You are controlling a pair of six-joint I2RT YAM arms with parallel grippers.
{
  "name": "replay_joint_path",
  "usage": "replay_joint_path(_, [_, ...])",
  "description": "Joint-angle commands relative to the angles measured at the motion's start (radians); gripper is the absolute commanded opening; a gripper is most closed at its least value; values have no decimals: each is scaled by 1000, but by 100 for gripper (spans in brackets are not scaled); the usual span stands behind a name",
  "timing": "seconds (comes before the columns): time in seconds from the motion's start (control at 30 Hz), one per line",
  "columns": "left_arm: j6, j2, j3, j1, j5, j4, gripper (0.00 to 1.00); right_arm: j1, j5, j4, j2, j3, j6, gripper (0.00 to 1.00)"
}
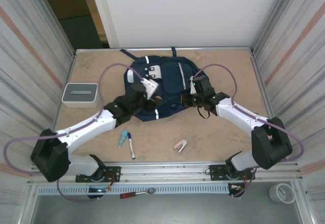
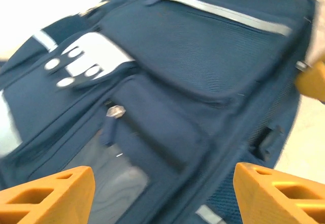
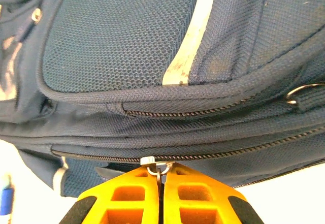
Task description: Pack the student bag
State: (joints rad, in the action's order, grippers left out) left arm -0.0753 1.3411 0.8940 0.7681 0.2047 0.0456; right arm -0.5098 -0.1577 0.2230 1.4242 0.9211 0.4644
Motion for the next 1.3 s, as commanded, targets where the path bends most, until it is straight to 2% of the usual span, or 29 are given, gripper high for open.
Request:
replay_joint_path(0.0, [-248, 117, 39, 67, 129, -56, 72, 18, -108, 17, -42, 58, 29, 0])
replay_joint_path(0.2, [-340, 306, 131, 122, 214, -87, 70, 43, -148, 14, -60, 46, 44, 0])
replay_joint_path(0.33, [-356, 360, 160, 122, 211, -101, 62, 44, -148, 11, -76, 26, 49, 0])
replay_joint_path(0.4, [-359, 375, 165, 122, 206, -104, 55, 46, -142, 16, -85, 16, 50, 0])
replay_joint_path(0.57, [-372, 359, 136, 121, 183, -141, 27, 63, -109, 50, -113, -5, 48, 0])
replay_joint_path(0.73, [-382, 303, 76, 98, 121, -196, 7, 93, 59, 156, -122, 3, 8, 0])
replay_joint_path(0.93, [-371, 230, 10, 26, 107, -218, 4, 169, 142, 196, -113, 8, -13, 0])
replay_joint_path(1.13, [-330, 138, -73, -68, 74, -240, 5, 185, 26, 128, -98, 13, 10, 0])
replay_joint_path(1.2, [-330, 118, -89, -85, 85, -243, 12, 172, -7, 99, -95, 13, 24, 0])
replay_joint_path(1.27, [-338, 99, -90, -80, 108, -230, 24, 159, -28, 75, -104, 9, 41, 0])
